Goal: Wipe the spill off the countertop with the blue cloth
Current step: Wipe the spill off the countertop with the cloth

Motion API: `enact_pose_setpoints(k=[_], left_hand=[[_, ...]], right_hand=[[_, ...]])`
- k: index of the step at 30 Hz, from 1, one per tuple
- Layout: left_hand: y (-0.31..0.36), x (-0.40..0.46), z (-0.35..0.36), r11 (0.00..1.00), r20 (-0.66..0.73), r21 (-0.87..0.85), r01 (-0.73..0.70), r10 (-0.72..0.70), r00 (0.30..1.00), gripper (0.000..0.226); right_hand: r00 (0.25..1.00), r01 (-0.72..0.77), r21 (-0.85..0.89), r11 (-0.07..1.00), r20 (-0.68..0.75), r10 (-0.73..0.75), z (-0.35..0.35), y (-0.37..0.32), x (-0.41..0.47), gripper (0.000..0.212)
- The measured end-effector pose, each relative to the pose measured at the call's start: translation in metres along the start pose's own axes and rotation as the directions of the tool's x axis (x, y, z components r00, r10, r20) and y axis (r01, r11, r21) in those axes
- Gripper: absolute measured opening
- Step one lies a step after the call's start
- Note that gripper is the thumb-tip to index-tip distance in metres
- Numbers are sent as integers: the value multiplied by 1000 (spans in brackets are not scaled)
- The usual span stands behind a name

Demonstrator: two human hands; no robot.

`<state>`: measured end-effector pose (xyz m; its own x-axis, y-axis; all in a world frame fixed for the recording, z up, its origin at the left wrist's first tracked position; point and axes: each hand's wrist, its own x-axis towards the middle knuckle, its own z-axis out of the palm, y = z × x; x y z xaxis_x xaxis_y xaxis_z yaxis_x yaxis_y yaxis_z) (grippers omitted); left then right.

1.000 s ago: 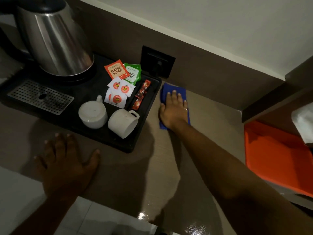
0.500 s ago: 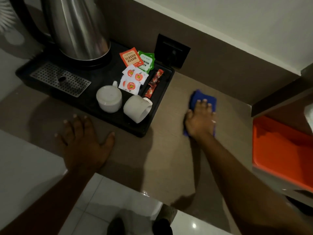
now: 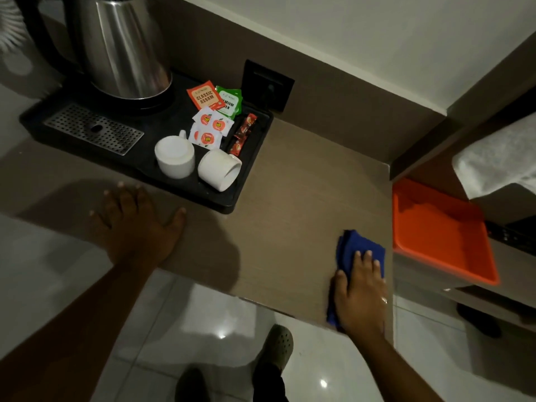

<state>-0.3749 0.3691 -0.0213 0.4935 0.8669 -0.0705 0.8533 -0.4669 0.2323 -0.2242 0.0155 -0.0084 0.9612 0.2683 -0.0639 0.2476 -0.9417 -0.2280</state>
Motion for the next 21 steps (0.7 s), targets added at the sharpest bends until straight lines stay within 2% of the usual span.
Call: enact_pose_setpoints(k=[2,4,5,7,9,10,12,14,17,19,21], left_hand=[[-1,1,2,1000,5,-4,5,-5,1000,102],[-1,1,3,1000,17,5,-16,15,1000,103],[-1,1,3,999,29,19,-32,31,999,103],[-3,0,-1,997,51,33,-68,67,996,101],[-3,-8,-5,990,76,48,-134,131,989,100],[-1,-15,-8,982,88,63,-176,170,981,99],[-7,-30,-4,976,124,64,-207,198,972,98],[2,-55,-8,964,184,50,-262,249,951,102],[27,-86,-14,931,200,-21,-366,362,910,108],[56,-102,-16,886,208,-96,-453,463,862,103],[96,-116,-15,816,200,-127,-564,578,791,97]], right_hand=[[977,-211,9,977,-23,211,10,-29,-3,63],[963,-268,31,963,-11,268,17,-64,-4,66],[979,-205,33,978,-15,205,21,-74,-5,66],[1000,20,9,1000,-14,-19,25,-76,-15,62],[977,208,43,977,29,-209,13,-50,-19,57],[968,246,74,966,28,-249,5,-32,-20,56],[971,236,76,969,30,-239,3,-1,-16,55],[992,120,119,986,12,-122,-9,23,-15,54],[997,83,268,960,-15,-82,-19,25,-13,48],[999,-20,554,832,-22,39,-27,32,-12,42],[971,-210,836,508,119,206,-43,51,-12,35]])
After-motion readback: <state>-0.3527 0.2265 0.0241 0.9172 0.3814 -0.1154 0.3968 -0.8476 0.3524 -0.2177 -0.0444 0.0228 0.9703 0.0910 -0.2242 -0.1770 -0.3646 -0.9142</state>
